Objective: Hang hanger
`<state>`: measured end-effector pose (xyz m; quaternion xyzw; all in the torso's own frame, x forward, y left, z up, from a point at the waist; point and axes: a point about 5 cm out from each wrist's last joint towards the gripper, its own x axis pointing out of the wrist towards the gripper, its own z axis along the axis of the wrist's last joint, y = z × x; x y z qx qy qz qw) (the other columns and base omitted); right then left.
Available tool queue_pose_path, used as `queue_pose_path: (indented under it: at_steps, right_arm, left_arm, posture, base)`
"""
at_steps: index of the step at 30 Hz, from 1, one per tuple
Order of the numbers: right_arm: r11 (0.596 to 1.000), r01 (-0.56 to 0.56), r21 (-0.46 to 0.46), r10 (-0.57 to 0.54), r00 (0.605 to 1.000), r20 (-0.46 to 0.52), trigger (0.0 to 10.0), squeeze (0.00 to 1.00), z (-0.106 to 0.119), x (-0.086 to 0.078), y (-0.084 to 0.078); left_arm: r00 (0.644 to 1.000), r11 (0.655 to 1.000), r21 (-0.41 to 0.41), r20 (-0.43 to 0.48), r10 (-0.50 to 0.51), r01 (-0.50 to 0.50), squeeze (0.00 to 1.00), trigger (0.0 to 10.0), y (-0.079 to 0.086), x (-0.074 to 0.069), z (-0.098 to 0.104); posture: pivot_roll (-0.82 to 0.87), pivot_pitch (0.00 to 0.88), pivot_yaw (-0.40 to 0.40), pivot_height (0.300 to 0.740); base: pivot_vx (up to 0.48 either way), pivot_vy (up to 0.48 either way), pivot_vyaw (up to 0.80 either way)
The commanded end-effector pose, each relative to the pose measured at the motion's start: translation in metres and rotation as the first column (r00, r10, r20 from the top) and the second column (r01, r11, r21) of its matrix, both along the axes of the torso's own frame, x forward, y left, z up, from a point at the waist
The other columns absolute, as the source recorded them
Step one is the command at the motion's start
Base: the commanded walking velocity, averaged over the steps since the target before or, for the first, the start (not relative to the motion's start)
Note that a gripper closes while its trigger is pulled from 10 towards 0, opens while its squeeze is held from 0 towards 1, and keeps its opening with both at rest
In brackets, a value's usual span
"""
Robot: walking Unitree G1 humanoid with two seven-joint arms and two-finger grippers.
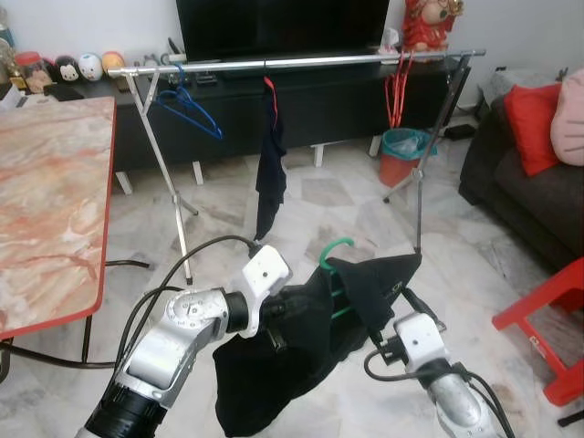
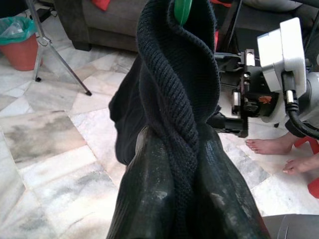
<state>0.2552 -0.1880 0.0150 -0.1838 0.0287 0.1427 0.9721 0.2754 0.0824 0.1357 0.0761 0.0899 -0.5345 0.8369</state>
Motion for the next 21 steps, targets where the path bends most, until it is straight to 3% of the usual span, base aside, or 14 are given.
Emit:
queue_pose_path:
  at_steps: [1, 4, 5, 6, 21]
  right_arm:
    - [1.0, 0.007, 0.002, -0.007, 1.0, -0.021, 10.0, 0.0, -0.0007, 0.0037, 0.0001]
    - [1.0, 0.003, 0.002, -0.003, 1.0, -0.031, 10.0, 0.0, -0.0013, 0.007, 0.0033]
    - [1.0, 0.0, 0.0, 0.0, 0.999, -0.037, 6.6, 0.0, -0.0019, 0.0076, 0.0043]
    - [1.0, -0.001, 0.0, 0.001, 0.999, -0.045, 0.0, 0.0, -0.0028, 0.0083, 0.0052]
    - [1.0, -0.007, -0.005, 0.007, 0.998, -0.057, 0.0, 0.0, -0.0054, 0.0088, 0.0093]
  left_arm:
    - [0.999, 1.0, -0.004, 0.035, -0.023, 0.023, 0.0, 10.0, -0.0034, 0.002, 0.0068]
    - [0.999, 1.0, -0.001, 0.036, -0.02, 0.02, 0.0, 10.0, -0.0025, 0.0021, 0.0066]
    - [0.999, 1.0, 0.0, 0.036, -0.019, 0.019, 0.0, 10.0, -0.0023, 0.0021, 0.0067]
    - [0.999, 1.0, 0.0, 0.037, -0.018, 0.018, 0.0, 10.0, -0.0021, 0.0021, 0.0067]
    - [0.999, 1.0, 0.001, 0.036, -0.017, 0.017, 0.0, 10.0, -0.0016, 0.0025, 0.0072]
  posture:
    - [-0.01, 0.0, -0.029, 0.74]
    - [-0.01, 0.0, -0.029, 0.74]
    - [-0.01, 0.0, -0.029, 0.74]
    - [-0.01, 0.0, -0.029, 0.74]
    - [-0.01, 0.0, -0.03, 0.74]
  base:
    - [0.0, 0.0, 0.0]
    - [0.0, 0.0, 0.0]
    - [0.0, 0.0, 0.0]
    - [0.0, 0.0, 0.0]
    - [0.0, 0.0, 0.0]
